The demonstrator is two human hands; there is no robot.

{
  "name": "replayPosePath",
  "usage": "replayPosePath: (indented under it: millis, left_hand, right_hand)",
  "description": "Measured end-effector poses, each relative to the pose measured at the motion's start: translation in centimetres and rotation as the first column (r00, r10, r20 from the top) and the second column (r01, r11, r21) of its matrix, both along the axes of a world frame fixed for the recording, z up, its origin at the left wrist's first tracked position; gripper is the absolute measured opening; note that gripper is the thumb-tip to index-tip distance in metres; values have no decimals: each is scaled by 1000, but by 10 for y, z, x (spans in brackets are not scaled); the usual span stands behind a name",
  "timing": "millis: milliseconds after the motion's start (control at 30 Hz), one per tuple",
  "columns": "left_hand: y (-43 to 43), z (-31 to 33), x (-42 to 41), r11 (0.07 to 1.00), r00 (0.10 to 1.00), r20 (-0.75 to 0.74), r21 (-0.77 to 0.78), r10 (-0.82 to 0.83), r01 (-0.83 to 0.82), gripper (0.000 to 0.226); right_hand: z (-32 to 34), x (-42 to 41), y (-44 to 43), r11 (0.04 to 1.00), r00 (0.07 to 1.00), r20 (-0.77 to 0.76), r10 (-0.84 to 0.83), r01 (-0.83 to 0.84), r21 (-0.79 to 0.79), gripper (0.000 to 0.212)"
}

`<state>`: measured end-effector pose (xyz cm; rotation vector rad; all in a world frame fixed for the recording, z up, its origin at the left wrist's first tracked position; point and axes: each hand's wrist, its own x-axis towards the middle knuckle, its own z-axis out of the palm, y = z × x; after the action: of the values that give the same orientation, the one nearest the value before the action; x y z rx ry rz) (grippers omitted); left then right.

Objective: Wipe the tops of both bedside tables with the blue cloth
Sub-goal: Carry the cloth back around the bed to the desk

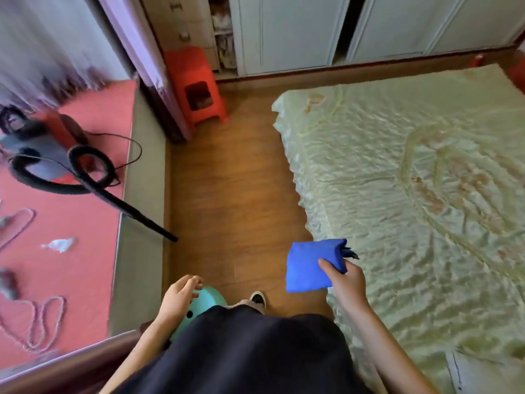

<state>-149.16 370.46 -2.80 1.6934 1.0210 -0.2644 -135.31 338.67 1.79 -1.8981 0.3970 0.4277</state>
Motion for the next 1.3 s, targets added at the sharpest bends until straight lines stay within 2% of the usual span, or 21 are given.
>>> replayPosePath:
  millis: [133,300,533,633,733,900,1100,1233,1300]
  left_hand:
    - [39,6,62,1000,998,67,-1,10,-10,25]
    - [73,18,147,1000,990,140,-14,-5,7,25]
    - [110,-5,272,999,994,108,-45,23,-18,25]
    - [132,-13,331,996,996,48,-57,78,-76,24]
    - [153,-5,384,977,979,-13,-60,203,-203,25]
    - [205,7,462,932,932,-26,-26,362,-363,25]
    - [275,-6,553,902,901,-52,-29,430,-431,19]
    - [340,-25,640,874,878,-59,-79,476,-479,24]
    - [381,-29,693,887,892,-41,-95,451,-453,23]
  right_hand:
    - [-3,57,22,999,1000,-3,-10,10,-41,13]
    - [-8,133,29,986,998,8,-56,56,-159,17]
    - [-30,279,55,966,999,9,-51,51,-254,17]
    - [-38,364,87,969,1000,-9,-17,14,-246,20]
    - [-33,445,128,972,999,-52,14,-26,-232,27]
    - [-13,571,220,981,989,-63,134,-142,-130,14]
    - [-8,701,322,984,983,-48,177,-179,-27,13]
    - [-22,783,375,989,989,-49,140,-142,-47,14]
    - [-23,821,396,992,994,-41,97,-100,-83,16]
